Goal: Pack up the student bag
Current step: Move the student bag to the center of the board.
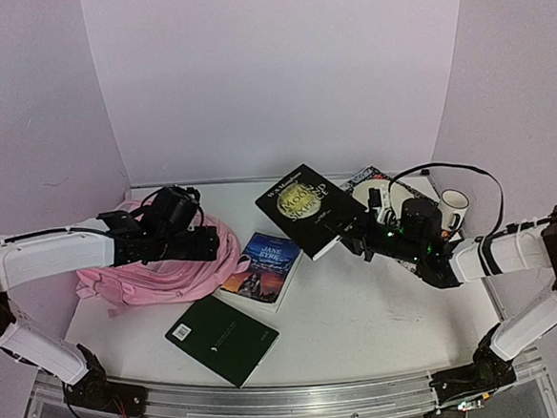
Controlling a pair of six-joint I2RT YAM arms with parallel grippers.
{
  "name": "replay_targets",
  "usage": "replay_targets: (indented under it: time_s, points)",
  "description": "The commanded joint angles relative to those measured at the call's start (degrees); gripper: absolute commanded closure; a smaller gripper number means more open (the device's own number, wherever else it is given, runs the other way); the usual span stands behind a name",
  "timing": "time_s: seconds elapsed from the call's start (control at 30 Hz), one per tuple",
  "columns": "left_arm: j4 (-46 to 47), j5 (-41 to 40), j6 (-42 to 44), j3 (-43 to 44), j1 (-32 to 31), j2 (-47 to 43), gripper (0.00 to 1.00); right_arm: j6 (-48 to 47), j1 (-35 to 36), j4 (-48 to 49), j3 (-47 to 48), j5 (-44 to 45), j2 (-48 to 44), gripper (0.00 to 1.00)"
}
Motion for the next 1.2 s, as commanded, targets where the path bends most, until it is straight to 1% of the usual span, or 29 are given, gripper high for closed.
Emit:
replay_targets:
  time_s: [0.0,0.23,0.33,0.4,0.53,0.6,0.67,0.73,0.87,0.93,1.0,1.17]
  points:
    - [-7.1,0.9,6.8,6.4,-0.5,5.7,0.26,-4.8,-0.4,2.7,1.2,0.2,-6.1,1.0]
    - [-10.2,1.7,9.5,12.1,-0.7,14.7,0.27,-7.2,-0.5,-3.3,0.8,1.7,-10.0,1.0]
    - [-10.7,1.3,9.9,13.8,-0.7,17.6,0.28,-8.1,-0.5,-4.7,0.8,2.0,-10.9,1.0]
    - [-10.9,0.5,10.1,14.8,-0.7,19.5,0.31,-8.4,-0.5,-5.2,0.8,2.1,-11.2,1.0]
    - [-11.4,-0.3,10.6,16.9,-0.7,23.6,0.43,-8.8,-0.4,-5.5,0.2,2.3,-11.7,1.0]
    - [-11.5,-0.3,10.9,18.0,-0.7,26.0,0.56,-9.0,-0.4,-5.6,-0.2,2.4,-12.1,1.0]
    - [-11.6,0.8,11.7,19.3,-0.8,27.7,0.7,-9.2,-0.5,-5.8,-0.5,2.6,-12.6,1.0]
    - [-11.5,2.3,13.1,21.1,-1.5,28.9,0.82,-9.9,-0.5,-6.4,-0.7,2.8,-13.5,1.0]
    - [-11.6,4.6,16.0,26.8,-5.8,31.2,0.97,-12.2,-0.5,-10.0,-0.9,4.1,-16.2,1.0]
    - [-11.5,7.3,16.3,29.4,-7.5,32.1,1.0,-13.4,-0.5,-12.2,-0.9,5.1,-17.6,1.0]
    - [-11.5,9.5,16.3,31.6,-9.2,32.3,1.0,-14.6,-0.5,-14.3,-1.0,6.2,-19.2,1.0]
    - [-11.5,11.7,16.4,34.2,-12.5,30.7,1.0,-18.1,-0.5,-21.1,-0.5,8.6,-23.4,1.0]
